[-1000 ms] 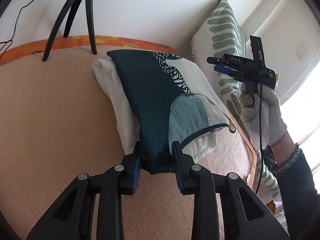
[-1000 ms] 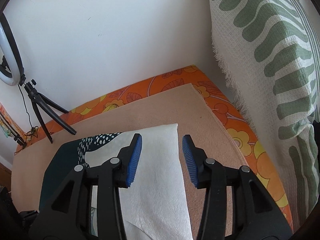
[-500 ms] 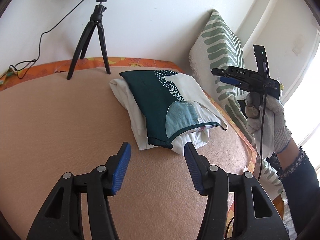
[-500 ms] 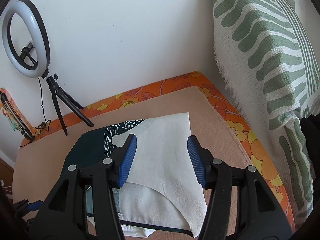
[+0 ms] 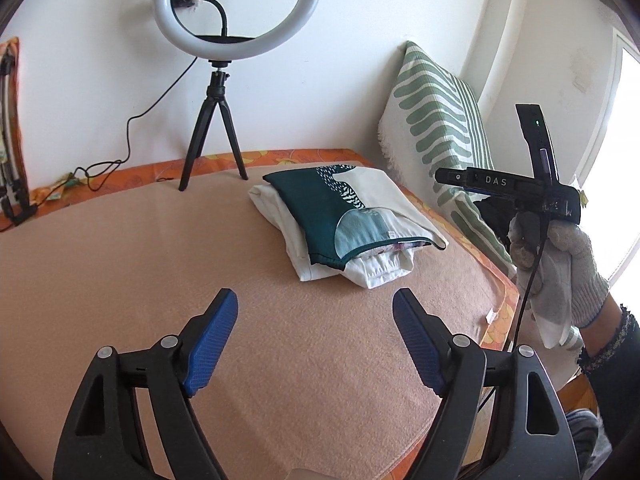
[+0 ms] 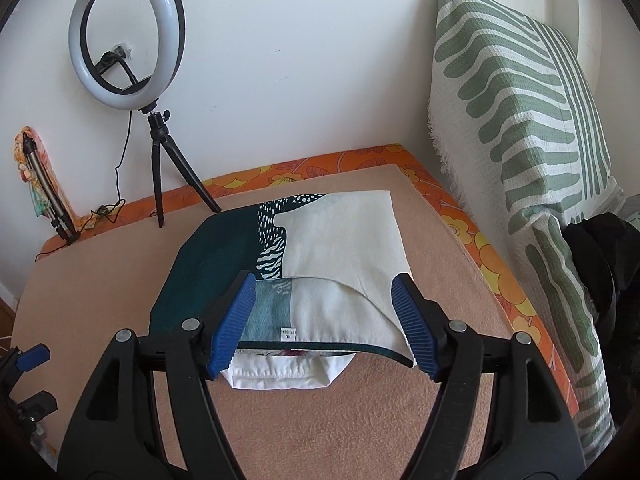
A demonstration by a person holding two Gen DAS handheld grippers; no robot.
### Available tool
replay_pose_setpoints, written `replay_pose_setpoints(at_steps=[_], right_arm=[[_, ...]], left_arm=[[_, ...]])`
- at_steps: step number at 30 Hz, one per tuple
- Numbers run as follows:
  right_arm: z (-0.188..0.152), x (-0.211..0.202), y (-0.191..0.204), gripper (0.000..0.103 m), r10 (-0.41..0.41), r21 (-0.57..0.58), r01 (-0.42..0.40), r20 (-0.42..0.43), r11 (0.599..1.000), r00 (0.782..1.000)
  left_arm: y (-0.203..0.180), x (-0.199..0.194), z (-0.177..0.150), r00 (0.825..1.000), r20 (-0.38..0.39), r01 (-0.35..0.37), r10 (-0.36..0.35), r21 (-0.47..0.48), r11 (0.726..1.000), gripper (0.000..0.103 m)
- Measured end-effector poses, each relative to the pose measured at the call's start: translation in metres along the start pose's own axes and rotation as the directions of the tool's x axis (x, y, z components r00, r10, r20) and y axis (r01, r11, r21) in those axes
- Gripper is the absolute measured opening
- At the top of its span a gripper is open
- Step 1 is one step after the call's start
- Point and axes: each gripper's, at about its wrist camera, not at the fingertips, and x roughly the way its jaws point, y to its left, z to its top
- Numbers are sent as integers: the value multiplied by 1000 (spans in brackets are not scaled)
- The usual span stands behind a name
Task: Fold small clothes
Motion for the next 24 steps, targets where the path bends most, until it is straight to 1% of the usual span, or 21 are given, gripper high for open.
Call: replay_pose_setpoints(at_steps=[1,3,7,11,13,17,21,24], right_arm=[[-5,-7,3,75,-8,2,8,3,1000,1000],[-13,-16,9,80,-25,1,25,14,1000,1000],[-29,-36,21,82,-48,-9,48,33,999,998],[-46,-55,33,89,-65,-7,65,61,998,996],[-55,-63,39,90,-75,-14,76,72,997,995],[-70,-75,52,90,-92,-31,96,99,995,991],[-83,-81,59,93,-82,-9,84,99,996,992],[-89,-85,67,93,-92,-25,95,105,995,990]], left_arm=[[-1,-4,-2,1000,5,-9,9,11,1000,80],[-4,-12,-6,1000,10,-29,29,25,999,80],[-6,-27,-12,999,21,-51,50,26,998,82],[-6,-42,-20,995,56,-81,79,36,996,82],[-5,-49,-23,994,64,-96,93,37,995,82],[-3,-60,-27,982,94,-164,161,26,986,82],[-3,-67,-29,975,114,-197,191,49,979,83],[-2,-69,-30,967,124,-230,222,58,971,90]])
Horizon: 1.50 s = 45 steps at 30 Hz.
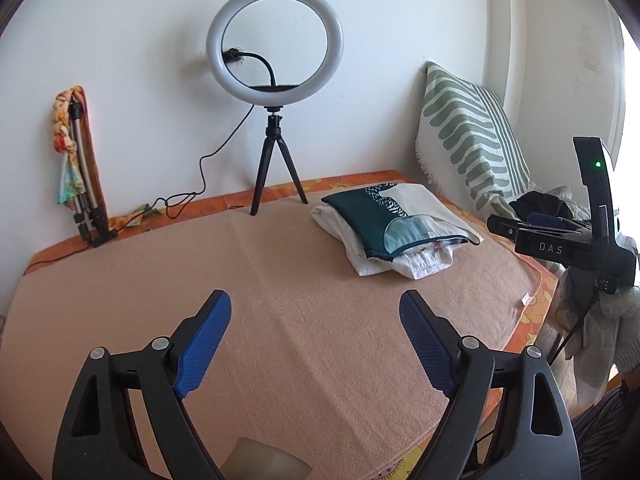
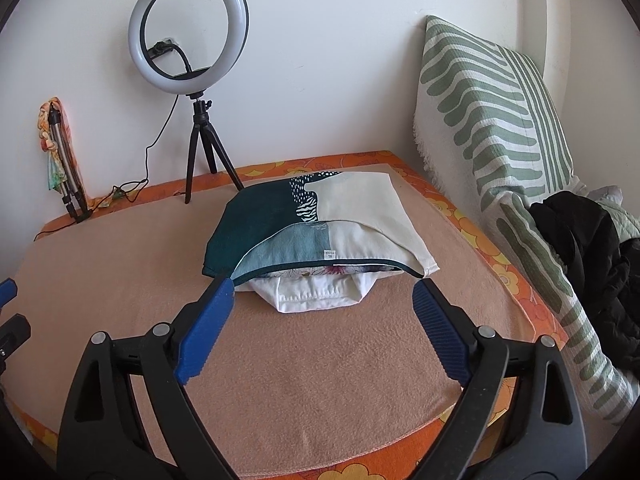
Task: Fold small clothes
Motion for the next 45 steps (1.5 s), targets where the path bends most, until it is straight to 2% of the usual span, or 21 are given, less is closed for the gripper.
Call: replay_pose_setpoints(at_steps=[2,5,9,17,45], right_arm=[[-3,-3,4,95,-5,-14,5,7,1000,1000],[-9,-7,7,101,-14,0,14,34,1000,999],[-17,-8,8,103,-39,47,36,69,998,997],[-21,-3,11,103,-57,62,52,86,997,995],[-19,-1,25,103,-33,54,28,92,998,995]], left_arm=[[1,0,-3,1000,-1,-25,25,0,1000,103],[0,4,-6,1000,-13,-25,26,9,1000,103],[1,8,-11,1000,-20,-17,17,11,1000,103],[5,10,-15,999,-31,-27,27,11,1000,103],[5,6,-16,999,-39,-31,32,28,999,103]])
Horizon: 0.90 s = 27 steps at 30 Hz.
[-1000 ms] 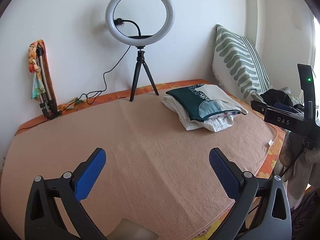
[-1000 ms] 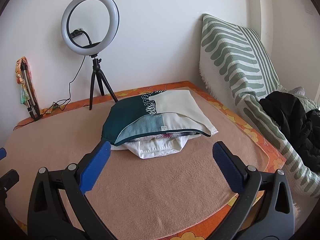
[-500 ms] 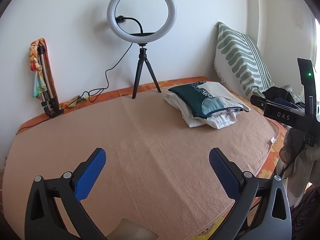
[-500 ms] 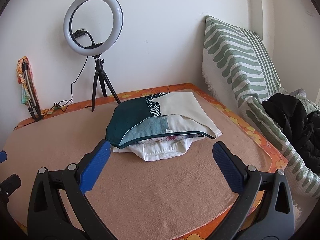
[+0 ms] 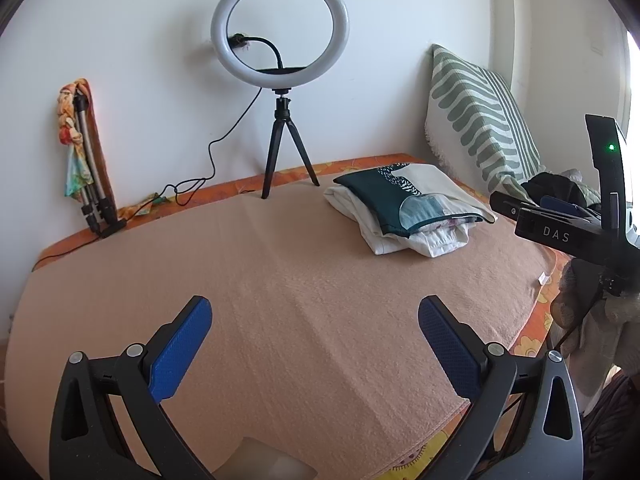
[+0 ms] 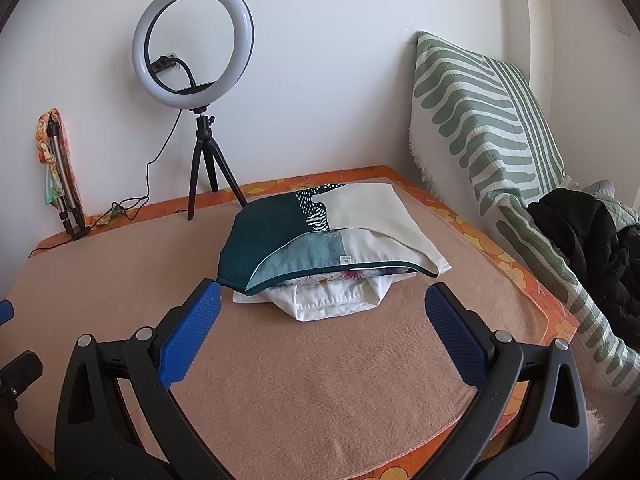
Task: Fold small clothes
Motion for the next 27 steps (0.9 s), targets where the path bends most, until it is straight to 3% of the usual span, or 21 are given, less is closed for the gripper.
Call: replay_pose_setpoints(at_steps=[27], right_arm=[[-1,-1,5,103,5,-10,-5,2,1000,1000]], left_arm=[[2,-2,-4,999,-9,-51,51,4,999,103]])
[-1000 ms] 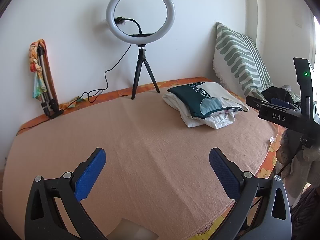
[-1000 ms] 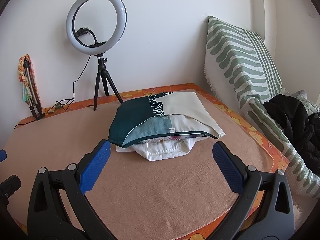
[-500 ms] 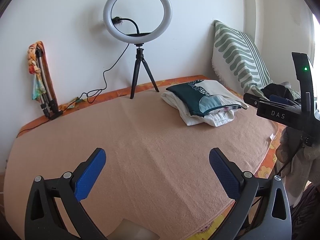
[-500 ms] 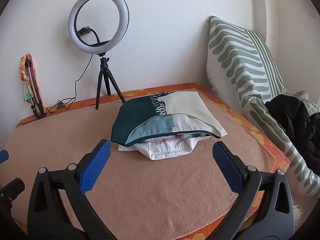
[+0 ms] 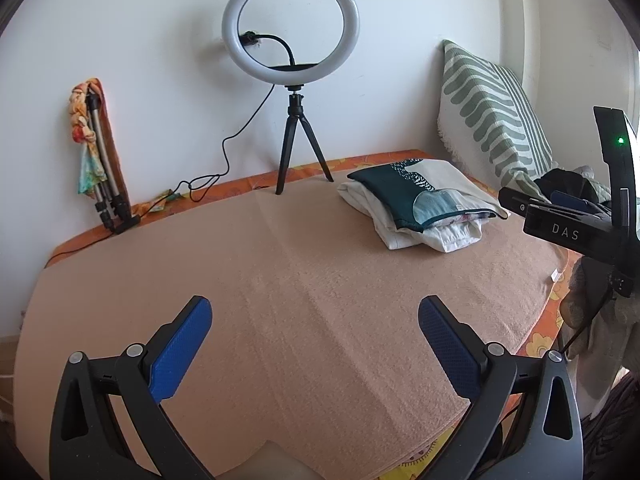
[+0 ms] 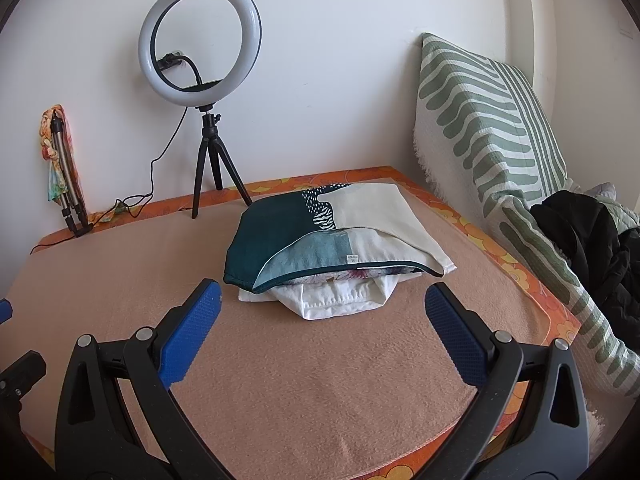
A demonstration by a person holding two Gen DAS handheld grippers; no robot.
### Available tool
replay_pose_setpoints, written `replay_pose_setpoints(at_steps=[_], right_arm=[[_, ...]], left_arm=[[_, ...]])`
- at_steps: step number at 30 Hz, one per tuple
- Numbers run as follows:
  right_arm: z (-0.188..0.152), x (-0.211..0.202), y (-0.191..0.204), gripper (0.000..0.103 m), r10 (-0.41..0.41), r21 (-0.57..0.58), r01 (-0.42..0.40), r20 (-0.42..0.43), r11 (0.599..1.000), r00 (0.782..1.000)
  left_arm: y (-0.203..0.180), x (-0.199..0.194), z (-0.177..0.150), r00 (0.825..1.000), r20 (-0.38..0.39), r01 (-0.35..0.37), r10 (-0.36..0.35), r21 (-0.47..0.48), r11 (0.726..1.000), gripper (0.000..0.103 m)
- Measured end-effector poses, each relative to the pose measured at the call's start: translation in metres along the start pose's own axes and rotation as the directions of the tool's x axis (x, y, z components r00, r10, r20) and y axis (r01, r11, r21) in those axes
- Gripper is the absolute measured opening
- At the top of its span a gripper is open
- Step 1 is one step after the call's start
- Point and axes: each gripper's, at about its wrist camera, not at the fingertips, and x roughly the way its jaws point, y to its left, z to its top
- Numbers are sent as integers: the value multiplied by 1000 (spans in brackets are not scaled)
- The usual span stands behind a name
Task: Fold small clothes
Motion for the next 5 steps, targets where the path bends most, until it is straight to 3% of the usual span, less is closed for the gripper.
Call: replay_pose_setpoints(at_steps=[5], right_arm=[[0,0,0,103,0,2,0,0,1000,1000]], left_arm=[[1,-2,0,1000,3,1,-1,-1,1000,103]])
